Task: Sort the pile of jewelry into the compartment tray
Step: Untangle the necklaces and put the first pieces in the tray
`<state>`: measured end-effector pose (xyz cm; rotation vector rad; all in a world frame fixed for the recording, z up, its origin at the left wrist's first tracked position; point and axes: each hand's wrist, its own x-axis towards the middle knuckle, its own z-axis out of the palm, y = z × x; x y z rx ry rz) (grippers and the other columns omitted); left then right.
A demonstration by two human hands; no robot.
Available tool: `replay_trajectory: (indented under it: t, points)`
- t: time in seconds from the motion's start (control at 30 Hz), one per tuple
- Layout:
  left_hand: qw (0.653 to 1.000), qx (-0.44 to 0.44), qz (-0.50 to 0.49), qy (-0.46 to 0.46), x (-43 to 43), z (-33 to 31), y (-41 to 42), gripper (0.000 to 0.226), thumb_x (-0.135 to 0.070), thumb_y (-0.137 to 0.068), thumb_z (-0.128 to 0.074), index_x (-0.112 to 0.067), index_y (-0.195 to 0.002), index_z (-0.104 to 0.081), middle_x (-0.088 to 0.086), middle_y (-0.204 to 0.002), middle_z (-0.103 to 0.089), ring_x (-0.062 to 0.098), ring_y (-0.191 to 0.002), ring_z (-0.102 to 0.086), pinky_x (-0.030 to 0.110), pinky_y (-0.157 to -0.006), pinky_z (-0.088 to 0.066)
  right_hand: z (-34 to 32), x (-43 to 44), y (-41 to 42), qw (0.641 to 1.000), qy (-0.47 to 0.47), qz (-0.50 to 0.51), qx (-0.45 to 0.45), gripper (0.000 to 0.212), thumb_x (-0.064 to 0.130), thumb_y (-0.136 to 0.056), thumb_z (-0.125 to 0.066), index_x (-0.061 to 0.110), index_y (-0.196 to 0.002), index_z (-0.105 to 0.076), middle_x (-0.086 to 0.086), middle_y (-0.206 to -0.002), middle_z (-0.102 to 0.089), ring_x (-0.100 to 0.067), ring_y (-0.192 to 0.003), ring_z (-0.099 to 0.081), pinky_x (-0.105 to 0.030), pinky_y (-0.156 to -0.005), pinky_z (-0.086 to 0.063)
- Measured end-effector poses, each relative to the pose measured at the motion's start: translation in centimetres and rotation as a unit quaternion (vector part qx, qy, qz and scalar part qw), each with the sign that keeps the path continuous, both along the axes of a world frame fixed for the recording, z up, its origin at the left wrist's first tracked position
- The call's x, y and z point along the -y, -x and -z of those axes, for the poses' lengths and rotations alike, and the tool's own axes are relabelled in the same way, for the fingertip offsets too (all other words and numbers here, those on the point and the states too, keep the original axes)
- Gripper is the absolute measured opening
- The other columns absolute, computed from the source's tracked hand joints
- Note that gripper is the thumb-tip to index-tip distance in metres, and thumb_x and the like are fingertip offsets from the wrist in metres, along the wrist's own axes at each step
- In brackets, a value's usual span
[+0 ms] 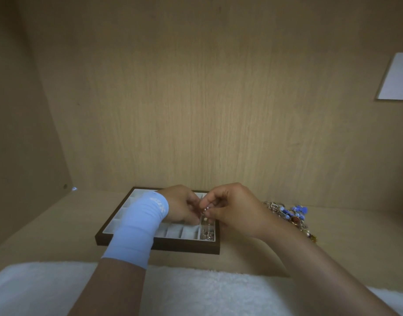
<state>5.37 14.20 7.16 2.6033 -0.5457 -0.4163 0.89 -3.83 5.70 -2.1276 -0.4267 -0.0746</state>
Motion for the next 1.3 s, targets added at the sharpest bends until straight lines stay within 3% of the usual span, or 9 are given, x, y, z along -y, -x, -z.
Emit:
replay_trajectory:
  t: [0.2,0.4,0.53,0.67,0.9,1.0,1.07,1.13,1.3]
  points:
    - [1.0,-0.006,-0.006,-0.019,1.0,0.6,0.1,0.028,-0.018,-0.079,-0.073,-0.03,-0.104,-0.073,-0.01,-0.102,-0.074,0.012,-0.1,-0.067,0.035,-0.101,-0.049,1.6,0.2,-0.5,0.991,0.13,-0.012,0.019,0.021,0.006,-0.08,-0.076,0.024,-0.088,-0.081,0.004,-0.084,-0.077,-0.006,-0.077,-0.072,-0.024,-0.077,-0.058]
    - [0.999,0.027,-0.015,-0.008,0.9,0.7,1.6,0.033,-0.027,-0.084,-0.069,-0.032,-0.117,-0.067,-0.012,-0.105,-0.065,0.012,-0.103,-0.061,0.03,-0.095,-0.048,0.7,1.1,-0.5,0.985,0.171,-0.016,0.031,0.013,0.016,-0.086,-0.073,0.026,-0.09,-0.08,0.009,-0.086,-0.076,0.008,-0.066,-0.059,-0.01,-0.065,-0.044]
    - [0.995,0.042,0.009,-0.088,-0.7,1.7,2.9,0.068,-0.053,-0.072,-0.072,-0.047,-0.135,-0.046,-0.013,-0.141,-0.039,0.014,-0.134,-0.033,0.039,-0.111,-0.034,0.2,0.9,0.5,0.971,0.236,-0.037,-0.015,0.014,0.037,-0.079,-0.079,0.026,-0.087,-0.08,0.01,-0.087,-0.074,0.002,-0.078,-0.064,-0.021,-0.073,-0.051]
    - [0.995,0.081,0.023,-0.057,-1.3,3.5,3.9,0.081,-0.051,-0.074,-0.075,-0.042,-0.144,-0.035,-0.014,-0.153,-0.026,0.013,-0.143,-0.02,0.034,-0.118,-0.022,-0.2,0.8,1.0,0.951,0.304,-0.044,-0.025,0.025,0.046,-0.072,-0.083,0.031,-0.092,-0.08,0.014,-0.095,-0.072,0.001,-0.088,-0.064,-0.025,-0.084,-0.053]
    - [0.993,0.098,0.057,-0.029,1.9,3.7,4.5,0.082,-0.05,-0.078,-0.074,-0.033,-0.149,-0.036,-0.014,-0.157,-0.026,0.011,-0.146,-0.017,0.03,-0.12,-0.015,-1.9,3.8,1.0,0.94,0.306,-0.036,-0.145,0.018,0.04,-0.078,-0.081,0.03,-0.093,-0.08,0.015,-0.091,-0.074,-0.004,-0.09,-0.066,-0.023,-0.085,-0.052]
    - [0.993,0.088,0.074,-0.032,3.3,3.7,4.2,0.081,-0.047,-0.08,-0.074,-0.033,-0.149,-0.035,-0.014,-0.158,-0.024,0.012,-0.147,-0.015,0.03,-0.12,-0.013,-2.2,6.1,0.3,0.968,0.219,0.012,-0.126,0.011,0.036,-0.085,-0.076,0.027,-0.091,-0.08,0.016,-0.074,-0.07,-0.003,-0.07,-0.062,-0.023,-0.071,-0.053]
    - [0.993,0.079,0.077,-0.038,3.8,3.5,4.0,0.083,-0.047,-0.079,-0.075,-0.034,-0.15,-0.034,-0.015,-0.159,-0.023,0.011,-0.147,-0.014,0.03,-0.12,-0.012,-2.1,7.7,-0.6,0.973,0.2,0.097,-0.058,0.009,0.027,-0.09,-0.069,0.027,-0.095,-0.077,0.014,-0.086,-0.071,-0.005,-0.078,-0.065,-0.026,-0.077,-0.055]
    - [0.993,0.072,0.078,-0.047,4.1,3.3,3.7,0.085,-0.048,-0.077,-0.076,-0.034,-0.15,-0.034,-0.016,-0.158,-0.023,0.01,-0.147,-0.015,0.03,-0.12,-0.012,-1.6,8.9,-1.5,0.951,0.263,0.163,-0.007,0.02,0.018,-0.091,-0.066,0.029,-0.104,-0.075,0.009,-0.106,-0.069,-0.011,-0.095,-0.064,-0.029,-0.087,-0.054]
    - [0.989,0.067,0.059,-0.118,4.5,2.4,3.2,0.091,-0.066,-0.064,-0.074,-0.048,-0.144,-0.034,-0.018,-0.155,-0.029,0.018,-0.143,-0.022,0.04,-0.119,-0.019,0.1,9.1,-2.1,0.928,0.347,0.133,-0.032,0.038,0.016,-0.09,-0.064,0.032,-0.125,-0.067,0.01,-0.124,-0.063,-0.013,-0.112,-0.06,-0.027,-0.094,-0.048]
